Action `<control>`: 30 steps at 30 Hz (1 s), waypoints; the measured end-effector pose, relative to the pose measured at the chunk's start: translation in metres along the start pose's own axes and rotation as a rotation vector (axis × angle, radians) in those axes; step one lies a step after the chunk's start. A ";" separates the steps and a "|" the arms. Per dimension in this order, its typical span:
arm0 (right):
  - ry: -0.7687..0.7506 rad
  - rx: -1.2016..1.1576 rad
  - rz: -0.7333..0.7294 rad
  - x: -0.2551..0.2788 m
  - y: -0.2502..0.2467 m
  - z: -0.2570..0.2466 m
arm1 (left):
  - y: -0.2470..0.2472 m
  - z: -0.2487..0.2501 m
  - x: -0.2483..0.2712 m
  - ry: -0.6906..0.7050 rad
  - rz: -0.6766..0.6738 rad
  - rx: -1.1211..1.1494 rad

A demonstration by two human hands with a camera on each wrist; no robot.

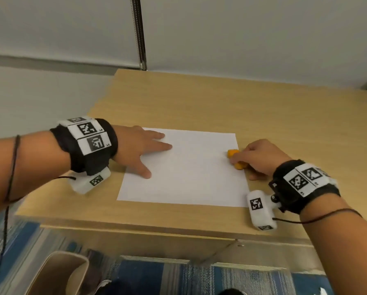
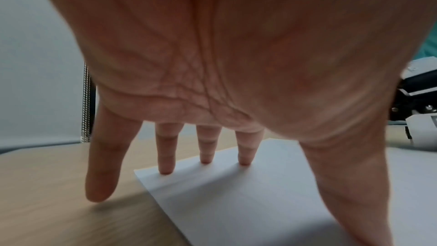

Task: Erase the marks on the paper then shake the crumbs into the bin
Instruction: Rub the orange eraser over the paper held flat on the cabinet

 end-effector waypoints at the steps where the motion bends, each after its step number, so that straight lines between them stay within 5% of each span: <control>1: -0.008 -0.004 0.002 0.003 -0.001 0.000 | 0.000 0.004 0.004 -0.004 0.027 -0.015; 15: 0.015 -0.327 0.013 0.037 0.000 0.008 | 0.028 0.015 0.041 -0.051 0.136 0.012; 23: -0.038 -0.480 -0.069 0.027 0.003 0.024 | 0.014 0.002 0.037 0.004 0.053 0.077; 30: -0.115 -0.399 -0.073 0.030 0.006 0.020 | -0.010 0.039 0.029 0.070 0.328 0.193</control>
Point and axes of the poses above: each hand's wrist, its own x-axis away from the middle knuckle, its own y-axis out of the palm, z = x × y, the point moved 9 cm from there along -x, towards the middle knuckle, and after that the axes turned 6 degrees about x, right-handed, at the moved point
